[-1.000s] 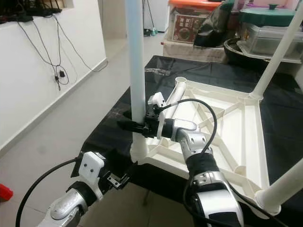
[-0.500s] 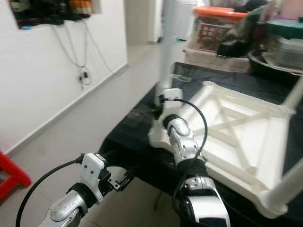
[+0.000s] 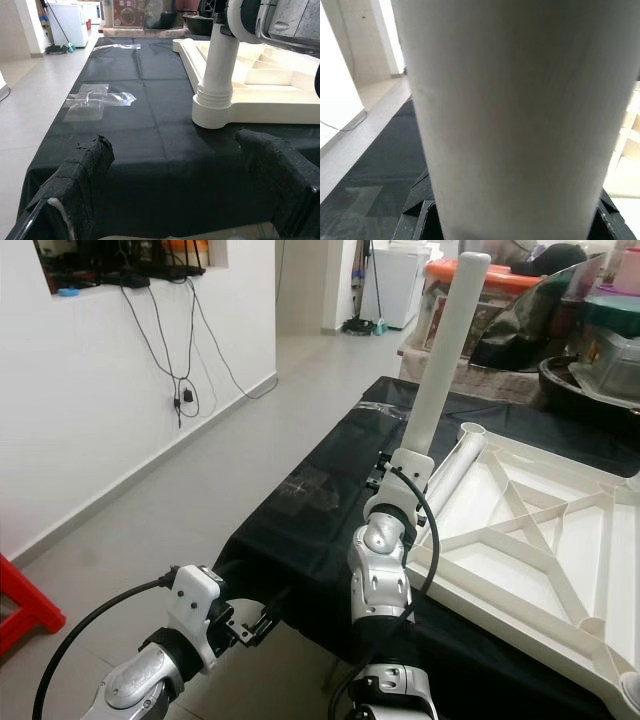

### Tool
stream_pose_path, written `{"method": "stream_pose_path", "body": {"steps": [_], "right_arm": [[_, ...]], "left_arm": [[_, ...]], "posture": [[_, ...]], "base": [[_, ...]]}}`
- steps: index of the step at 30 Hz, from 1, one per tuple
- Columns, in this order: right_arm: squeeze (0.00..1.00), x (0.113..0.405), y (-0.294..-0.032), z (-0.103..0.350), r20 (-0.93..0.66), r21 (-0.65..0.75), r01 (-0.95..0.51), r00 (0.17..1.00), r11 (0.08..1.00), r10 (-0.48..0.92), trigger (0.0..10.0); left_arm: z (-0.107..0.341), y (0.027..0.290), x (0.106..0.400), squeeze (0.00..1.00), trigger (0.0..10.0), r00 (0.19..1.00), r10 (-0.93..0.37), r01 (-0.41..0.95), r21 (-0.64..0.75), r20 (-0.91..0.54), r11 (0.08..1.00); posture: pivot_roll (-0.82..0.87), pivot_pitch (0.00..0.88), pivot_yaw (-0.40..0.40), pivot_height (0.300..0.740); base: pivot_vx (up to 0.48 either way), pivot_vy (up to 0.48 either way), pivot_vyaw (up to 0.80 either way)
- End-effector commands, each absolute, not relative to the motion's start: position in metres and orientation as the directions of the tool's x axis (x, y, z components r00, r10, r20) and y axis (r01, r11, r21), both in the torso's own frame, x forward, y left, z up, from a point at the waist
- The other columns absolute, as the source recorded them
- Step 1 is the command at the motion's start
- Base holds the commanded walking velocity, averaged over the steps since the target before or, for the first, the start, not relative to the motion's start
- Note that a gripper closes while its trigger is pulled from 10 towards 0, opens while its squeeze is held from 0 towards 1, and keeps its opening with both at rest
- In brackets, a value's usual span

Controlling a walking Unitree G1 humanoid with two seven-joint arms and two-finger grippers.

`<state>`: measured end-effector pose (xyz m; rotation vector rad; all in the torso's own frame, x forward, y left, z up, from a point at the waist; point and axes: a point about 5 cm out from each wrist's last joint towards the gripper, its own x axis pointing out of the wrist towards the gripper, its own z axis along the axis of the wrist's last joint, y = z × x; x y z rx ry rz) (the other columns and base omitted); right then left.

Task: Building children table

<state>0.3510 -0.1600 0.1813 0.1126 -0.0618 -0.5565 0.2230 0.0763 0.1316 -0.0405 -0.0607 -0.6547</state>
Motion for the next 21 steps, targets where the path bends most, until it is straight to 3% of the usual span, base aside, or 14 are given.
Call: {"method": "stream_pose_path", "body": {"steps": [1,3,4,5,10,11,21], "right_arm": [[0.00,0.348,-0.168,0.167,-0.052,0.168,0.580,0.813,0.797,-0.580,0.0],[0.00,0.348,-0.168,0.167,-0.052,0.168,0.580,0.813,0.797,-0.580,0.0],[0.00,0.349,-0.165,0.172,-0.013,0.139,0.553,0.830,0.821,-0.557,10.0],[1.00,0.349,-0.160,0.176,0.024,0.128,0.507,0.858,0.853,-0.513,10.0],[1.00,0.346,-0.153,0.180,0.082,0.101,0.435,0.893,0.895,-0.443,10.0],[0.00,0.342,-0.151,0.180,0.120,0.091,0.397,0.906,0.913,-0.406,10.0],[0.00,0.318,-0.147,0.165,0.156,0.088,0.171,0.971,0.981,-0.183,10.0]], "left_arm": [[0.131,0.076,0.222,0.00,10.0,0.790,-0.609,0.611,-0.018,0.068,0.791],[0.131,0.076,0.222,0.00,10.0,0.790,-0.609,0.611,-0.018,0.068,0.791],[0.130,0.076,0.222,0.00,10.0,0.790,-0.609,0.612,-0.018,0.067,0.791],[0.130,0.076,0.222,0.00,10.0,0.789,-0.611,0.613,-0.019,0.065,0.790],[0.129,0.075,0.223,0.00,10.0,0.787,-0.613,0.615,-0.020,0.060,0.788],[0.129,0.075,0.223,0.00,10.0,0.787,-0.614,0.616,-0.020,0.059,0.788],[0.128,0.075,0.223,0.00,10.0,0.788,-0.614,0.616,-0.022,0.056,0.788]], "posture": [[0.12,0.019,-0.040,0.740],[0.12,0.019,-0.040,0.740],[0.12,0.018,-0.038,0.740],[0.11,0.021,-0.037,0.740],[0.11,0.024,-0.038,0.740],[0.11,0.028,-0.037,0.740],[0.10,0.031,-0.034,0.740]], "base": [[0.000,0.000,0.00],[0.000,0.000,0.00],[0.000,0.000,0.00],[0.000,0.000,0.00],[0.000,0.000,0.00],[0.000,0.000,0.00],[0.000,0.000,0.00]]}}
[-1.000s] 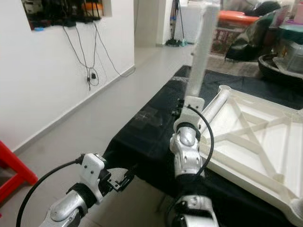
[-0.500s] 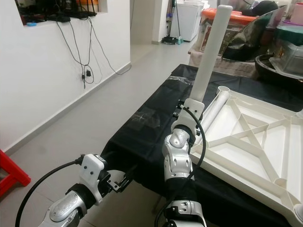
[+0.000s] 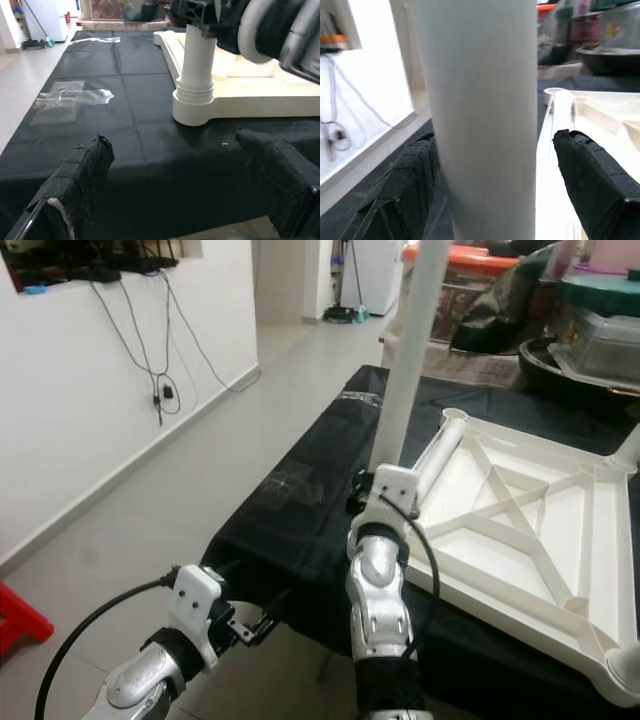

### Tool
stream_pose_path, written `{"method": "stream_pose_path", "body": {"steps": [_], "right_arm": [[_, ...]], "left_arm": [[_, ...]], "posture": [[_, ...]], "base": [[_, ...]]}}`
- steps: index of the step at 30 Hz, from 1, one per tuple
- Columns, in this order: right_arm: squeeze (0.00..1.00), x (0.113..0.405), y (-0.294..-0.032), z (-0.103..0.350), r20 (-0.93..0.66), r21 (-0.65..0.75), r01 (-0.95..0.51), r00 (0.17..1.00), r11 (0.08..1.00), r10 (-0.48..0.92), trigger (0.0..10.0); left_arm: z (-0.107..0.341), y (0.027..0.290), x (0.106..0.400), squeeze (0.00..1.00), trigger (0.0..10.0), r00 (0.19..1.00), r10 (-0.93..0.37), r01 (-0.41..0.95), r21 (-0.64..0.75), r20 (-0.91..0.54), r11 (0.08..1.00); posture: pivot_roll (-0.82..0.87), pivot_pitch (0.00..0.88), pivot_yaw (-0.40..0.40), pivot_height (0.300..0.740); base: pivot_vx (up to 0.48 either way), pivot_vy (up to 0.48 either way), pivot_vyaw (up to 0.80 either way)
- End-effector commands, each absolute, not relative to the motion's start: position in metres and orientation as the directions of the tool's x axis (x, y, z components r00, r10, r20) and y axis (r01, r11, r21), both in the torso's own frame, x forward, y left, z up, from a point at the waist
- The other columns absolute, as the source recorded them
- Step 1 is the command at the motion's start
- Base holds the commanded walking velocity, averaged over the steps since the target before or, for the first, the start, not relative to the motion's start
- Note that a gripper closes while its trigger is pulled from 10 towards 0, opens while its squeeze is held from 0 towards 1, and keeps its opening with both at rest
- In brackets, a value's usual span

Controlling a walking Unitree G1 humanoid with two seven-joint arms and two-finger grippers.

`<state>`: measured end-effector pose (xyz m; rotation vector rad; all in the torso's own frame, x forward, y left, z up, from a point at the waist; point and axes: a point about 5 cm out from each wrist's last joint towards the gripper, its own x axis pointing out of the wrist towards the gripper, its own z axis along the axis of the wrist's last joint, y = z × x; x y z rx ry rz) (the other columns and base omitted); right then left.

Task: Building children table

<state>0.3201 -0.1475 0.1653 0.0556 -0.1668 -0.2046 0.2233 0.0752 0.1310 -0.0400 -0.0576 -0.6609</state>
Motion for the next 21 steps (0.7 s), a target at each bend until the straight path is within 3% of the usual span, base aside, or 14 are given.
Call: {"method": "stream_pose_path", "body": {"steps": [1,13,21], "right_arm": [[0.00,0.314,-0.149,0.163,0.151,0.083,0.163,0.973,0.983,-0.174,10.0],[0.00,0.279,-0.175,0.138,0.068,0.012,0.162,0.984,0.987,-0.163,10.0],[0.00,0.264,-0.169,0.128,0.019,0.028,0.139,0.990,0.990,-0.140,10.0]], "left_arm": [[0.128,0.076,0.223,0.00,10.0,0.787,-0.614,0.616,-0.022,0.056,0.788],[0.127,0.076,0.224,0.00,10.0,0.787,-0.614,0.616,-0.023,0.054,0.787],[0.126,0.076,0.225,0.00,10.0,0.787,-0.615,0.617,-0.025,0.052,0.787]], "posture": [[0.10,0.033,-0.031,0.740],[0.09,0.033,-0.031,0.740],[0.09,0.032,-0.031,0.740]], "base": [[0.000,0.000,0.00],[0.000,0.000,0.00],[0.000,0.000,-0.77]]}}
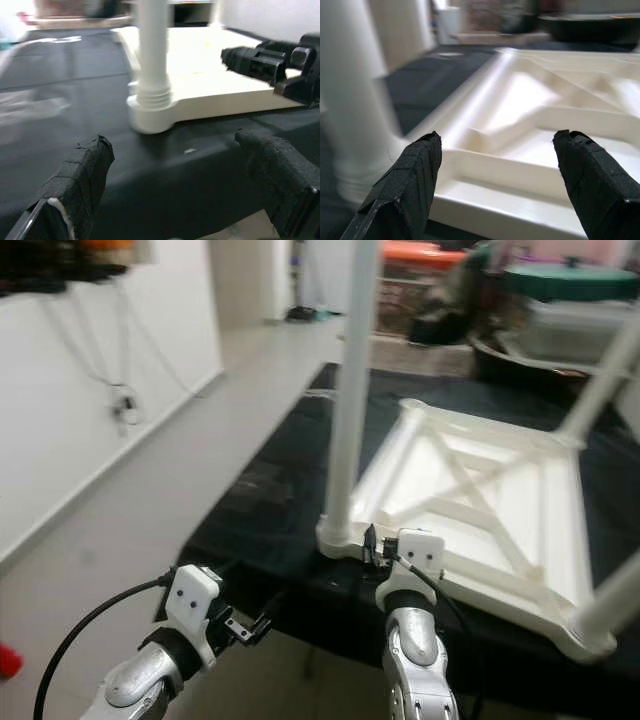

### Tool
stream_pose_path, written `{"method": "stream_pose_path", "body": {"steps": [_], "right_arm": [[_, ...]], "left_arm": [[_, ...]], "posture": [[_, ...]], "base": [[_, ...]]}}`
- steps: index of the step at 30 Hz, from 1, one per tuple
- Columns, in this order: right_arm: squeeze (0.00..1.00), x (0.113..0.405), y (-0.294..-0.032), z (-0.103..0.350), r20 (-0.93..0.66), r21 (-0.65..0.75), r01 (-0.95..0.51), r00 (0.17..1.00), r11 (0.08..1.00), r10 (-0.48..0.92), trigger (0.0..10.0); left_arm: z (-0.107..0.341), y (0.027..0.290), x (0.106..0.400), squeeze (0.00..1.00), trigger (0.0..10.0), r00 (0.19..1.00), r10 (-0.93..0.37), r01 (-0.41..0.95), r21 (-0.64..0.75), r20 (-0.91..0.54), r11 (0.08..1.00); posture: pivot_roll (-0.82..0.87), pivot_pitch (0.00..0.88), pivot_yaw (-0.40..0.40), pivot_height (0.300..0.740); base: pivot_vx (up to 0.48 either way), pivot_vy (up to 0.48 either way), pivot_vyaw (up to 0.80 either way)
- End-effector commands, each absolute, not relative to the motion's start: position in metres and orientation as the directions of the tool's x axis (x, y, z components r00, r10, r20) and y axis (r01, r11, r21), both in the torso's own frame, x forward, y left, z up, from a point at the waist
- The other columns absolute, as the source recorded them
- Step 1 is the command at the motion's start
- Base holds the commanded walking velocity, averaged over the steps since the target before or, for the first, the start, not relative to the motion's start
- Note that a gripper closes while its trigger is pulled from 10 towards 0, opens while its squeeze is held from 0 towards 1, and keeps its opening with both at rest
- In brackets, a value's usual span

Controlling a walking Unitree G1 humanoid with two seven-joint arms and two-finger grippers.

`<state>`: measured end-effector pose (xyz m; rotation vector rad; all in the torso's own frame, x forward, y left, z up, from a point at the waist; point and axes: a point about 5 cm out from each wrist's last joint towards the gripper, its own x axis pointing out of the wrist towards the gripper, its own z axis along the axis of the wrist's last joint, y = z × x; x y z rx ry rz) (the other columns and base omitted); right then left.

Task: Building children table

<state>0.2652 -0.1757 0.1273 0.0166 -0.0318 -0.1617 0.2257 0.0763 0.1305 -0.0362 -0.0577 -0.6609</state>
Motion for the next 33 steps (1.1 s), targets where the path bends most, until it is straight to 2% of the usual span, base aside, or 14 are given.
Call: {"method": "stream_pose_path", "body": {"steps": [1,26,33], "right_arm": [[0.00,0.2640,-0.1687,0.1275,0.019,0.028,0.139,0.990,0.990,-0.140,10.0],[0.00,0.2675,-0.1641,0.1236,-0.009,-0.004,0.150,0.989,0.989,-0.150,10.0],[0.00,0.2681,-0.1624,0.1213,-0.016,-0.015,0.142,0.990,0.990,-0.142,10.0]], "left_arm": [[0.1258,0.0761,0.2253,0.00,10.0,0.787,-0.615,0.617,-0.025,0.052,0.787],[0.1210,0.0784,0.2295,0.00,10.0,0.805,-0.593,0.593,-0.033,0.018,0.804],[0.1196,0.0785,0.2292,0.00,10.0,0.805,-0.594,0.594,-0.027,0.013,0.804]], "posture": [[0.09,0.032,-0.031,0.740],[0.09,0.030,-0.028,0.740],[0.09,0.022,-0.028,0.740]], "base": [[0.000,0.000,-0.79],[0.000,0.000,-0.79],[0.000,0.000,-0.23]]}}
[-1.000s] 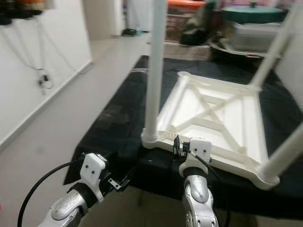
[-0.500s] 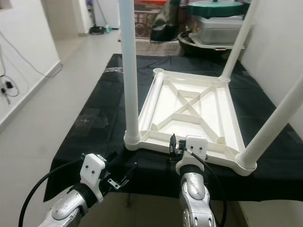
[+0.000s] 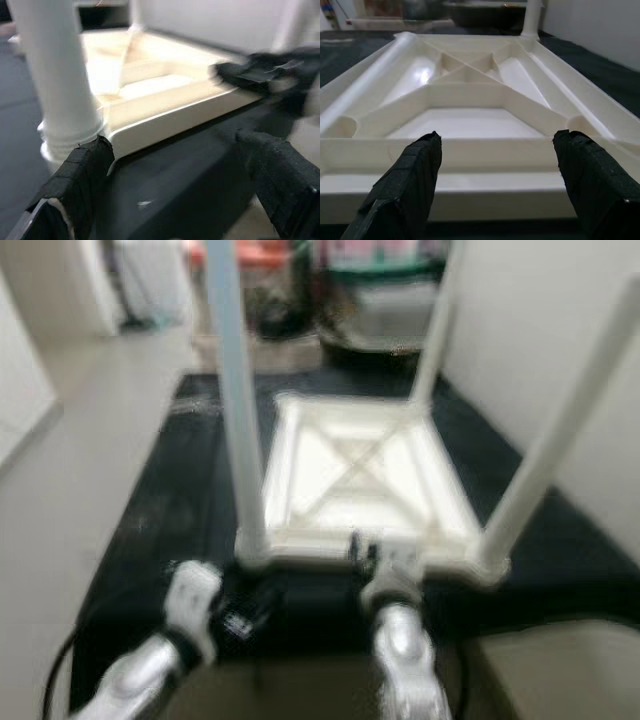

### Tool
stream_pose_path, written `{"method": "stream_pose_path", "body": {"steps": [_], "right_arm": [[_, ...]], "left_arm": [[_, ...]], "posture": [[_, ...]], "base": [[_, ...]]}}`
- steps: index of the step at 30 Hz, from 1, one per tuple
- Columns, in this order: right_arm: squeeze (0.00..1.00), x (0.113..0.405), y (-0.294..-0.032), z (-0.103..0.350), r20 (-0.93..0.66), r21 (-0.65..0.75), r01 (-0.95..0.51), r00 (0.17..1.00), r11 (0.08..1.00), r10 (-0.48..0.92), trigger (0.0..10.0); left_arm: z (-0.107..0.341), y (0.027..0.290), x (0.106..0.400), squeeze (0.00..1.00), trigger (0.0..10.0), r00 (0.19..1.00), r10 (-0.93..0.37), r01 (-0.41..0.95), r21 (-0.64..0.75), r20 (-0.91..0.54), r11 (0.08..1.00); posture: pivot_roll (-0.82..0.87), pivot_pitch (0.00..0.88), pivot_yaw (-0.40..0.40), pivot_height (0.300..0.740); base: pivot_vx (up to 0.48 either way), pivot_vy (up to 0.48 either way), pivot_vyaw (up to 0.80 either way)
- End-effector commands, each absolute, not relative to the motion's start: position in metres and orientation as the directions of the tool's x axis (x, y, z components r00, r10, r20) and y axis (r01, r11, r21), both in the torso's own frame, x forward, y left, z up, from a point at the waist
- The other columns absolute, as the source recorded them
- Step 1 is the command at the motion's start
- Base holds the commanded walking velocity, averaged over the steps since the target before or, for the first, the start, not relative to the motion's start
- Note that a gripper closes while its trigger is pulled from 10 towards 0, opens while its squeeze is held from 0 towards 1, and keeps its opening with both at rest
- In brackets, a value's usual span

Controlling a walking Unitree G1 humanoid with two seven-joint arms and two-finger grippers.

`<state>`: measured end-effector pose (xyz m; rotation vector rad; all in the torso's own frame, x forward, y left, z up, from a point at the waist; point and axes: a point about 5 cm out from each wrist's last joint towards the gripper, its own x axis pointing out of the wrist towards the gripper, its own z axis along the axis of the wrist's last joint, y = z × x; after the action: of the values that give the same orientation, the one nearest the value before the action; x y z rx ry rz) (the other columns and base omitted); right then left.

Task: Building children table

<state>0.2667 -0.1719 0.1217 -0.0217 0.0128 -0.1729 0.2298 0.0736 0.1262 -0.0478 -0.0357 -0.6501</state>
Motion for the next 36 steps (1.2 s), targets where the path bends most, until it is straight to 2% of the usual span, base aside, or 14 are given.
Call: {"method": "stream_pose_path", "body": {"steps": [1,8,12,17,18,19,23,25,26,27,28,30,35,36], "right_arm": [[0.00,0.268,-0.162,0.121,-0.018,-0.012,0.140,0.990,0.990,-0.140,10.0],[0.00,0.271,-0.161,0.122,-0.021,0.008,0.122,0.992,0.992,-0.122,10.0],[0.00,0.282,-0.163,0.125,-0.016,0.040,0.036,0.999,0.999,-0.036,10.0],[0.00,0.287,-0.168,0.126,-0.022,0.032,0.018,1.000,0.999,-0.018,10.0],[0.94,0.304,-0.188,0.130,-0.034,0.022,-0.056,0.998,0.998,0.056,10.0],[1.00,0.309,-0.196,0.133,-0.032,0.025,-0.106,0.994,0.994,0.107,10.0],[1.00,0.317,-0.210,0.138,-0.051,0.043,-0.206,0.977,0.978,0.208,10.0],[1.00,0.317,-0.210,0.138,-0.051,0.043,-0.206,0.977,0.978,0.208,10.0],[0.66,0.319,-0.215,0.142,-0.069,0.018,-0.260,0.963,0.965,0.261,10.0],[0.66,0.319,-0.215,0.142,-0.069,0.018,-0.260,0.963,0.965,0.261,10.0],[0.00,0.321,-0.222,0.148,-0.088,-0.002,-0.335,0.938,0.942,0.334,10.0],[0.00,0.326,-0.232,0.163,-0.098,0.022,-0.465,0.880,0.885,0.465,10.0],[0.00,0.326,-0.232,0.171,-0.086,0.045,-0.537,0.838,0.843,0.539,10.0],[0.00,0.329,-0.228,0.181,-0.059,0.067,-0.624,0.777,0.779,0.627,10.0]], "left_arm": [[0.119,0.079,0.229,0.00,10.0,0.805,-0.593,0.593,-0.026,0.013,0.805],[0.119,0.079,0.229,0.00,10.0,0.806,-0.592,0.592,-0.025,0.008,0.806],[0.118,0.078,0.229,0.00,10.0,0.805,-0.593,0.593,-0.023,0.008,0.805],[0.118,0.078,0.228,0.00,10.0,0.804,-0.594,0.594,-0.022,0.007,0.804],[0.119,0.077,0.227,0.00,10.0,0.804,-0.595,0.595,-0.023,0.007,0.803],[0.120,0.077,0.226,0.00,10.0,0.804,-0.595,0.595,-0.024,0.008,0.804],[0.120,0.076,0.225,0.00,10.0,0.805,-0.594,0.594,-0.026,0.007,0.804],[0.120,0.076,0.225,0.00,10.0,0.805,-0.594,0.594,-0.026,0.007,0.804],[0.121,0.076,0.224,0.00,10.0,0.805,-0.593,0.593,-0.027,0.008,0.805],[0.121,0.076,0.224,0.00,10.0,0.805,-0.593,0.593,-0.027,0.008,0.805],[0.121,0.076,0.223,0.00,10.0,0.805,-0.593,0.593,-0.029,0.008,0.805],[0.122,0.075,0.221,0.00,10.0,0.804,-0.595,0.595,-0.031,0.009,0.803],[0.122,0.075,0.220,0.00,10.0,0.803,-0.596,0.596,-0.031,0.011,0.802],[0.123,0.075,0.220,0.00,10.0,0.802,-0.597,0.597,-0.030,0.016,0.801]], "posture": [[0.09,0.022,-0.029,0.740],[0.09,0.018,-0.028,0.740],[0.08,0.014,-0.028,0.740],[0.09,0.016,-0.028,0.740],[0.09,0.030,-0.034,0.740],[0.09,0.034,-0.033,0.740],[0.10,0.044,-0.035,0.740],[0.10,0.044,-0.035,0.740],[0.10,0.053,-0.036,0.740],[0.10,0.053,-0.036,0.740],[0.10,0.061,-0.038,0.740],[0.10,0.063,-0.038,0.740],[0.10,0.070,-0.036,0.740],[0.10,0.075,-0.039,0.740]], "base": [[0.000,0.000,0.00],[0.000,0.000,0.00],[0.000,0.000,0.00],[0.000,0.000,0.00],[0.000,0.000,0.00],[0.000,0.000,0.00],[0.000,0.000,0.00],[0.000,0.000,0.00],[0.000,0.000,0.00],[0.000,0.000,0.00],[0.000,0.000,0.00],[0.000,0.000,0.00],[0.000,0.000,0.00],[0.000,0.000,0.00]]}}
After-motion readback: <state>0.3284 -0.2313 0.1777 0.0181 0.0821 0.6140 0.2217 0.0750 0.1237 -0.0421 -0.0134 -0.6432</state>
